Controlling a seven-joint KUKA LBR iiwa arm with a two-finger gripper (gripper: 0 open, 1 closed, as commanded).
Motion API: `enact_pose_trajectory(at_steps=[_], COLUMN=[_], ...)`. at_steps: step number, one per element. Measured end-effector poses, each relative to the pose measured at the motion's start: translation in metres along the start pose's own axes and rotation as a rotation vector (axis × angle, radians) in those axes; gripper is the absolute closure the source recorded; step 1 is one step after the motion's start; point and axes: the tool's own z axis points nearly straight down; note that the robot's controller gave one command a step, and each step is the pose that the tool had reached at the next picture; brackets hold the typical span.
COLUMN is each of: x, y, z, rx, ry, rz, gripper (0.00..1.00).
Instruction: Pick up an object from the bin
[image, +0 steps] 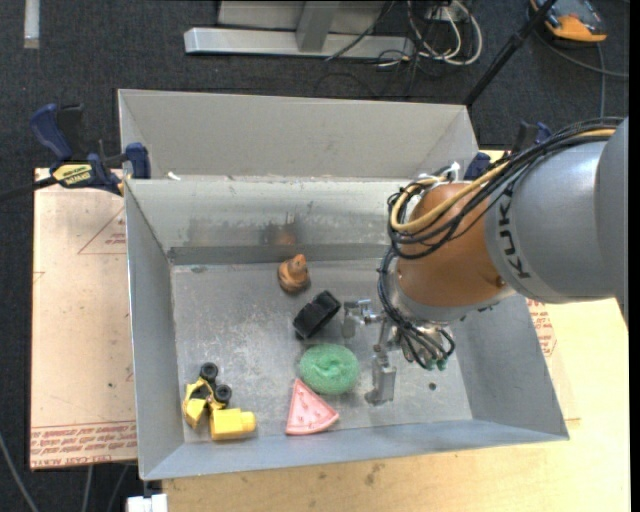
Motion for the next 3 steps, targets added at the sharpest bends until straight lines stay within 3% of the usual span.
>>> enact_pose_trajectory(at_steps=[1, 2, 3], x=[-0.021, -0.037, 0.012], y=[0.014, 0.039, 0.050], z=[0.008, 0.025, 0.027], rx=[0.004, 0.004, 0.002], ry=[-0.010, -0.007, -0.006], rz=[-0.032, -0.078, 0.220], gripper=[0.00, 0.00, 1.00])
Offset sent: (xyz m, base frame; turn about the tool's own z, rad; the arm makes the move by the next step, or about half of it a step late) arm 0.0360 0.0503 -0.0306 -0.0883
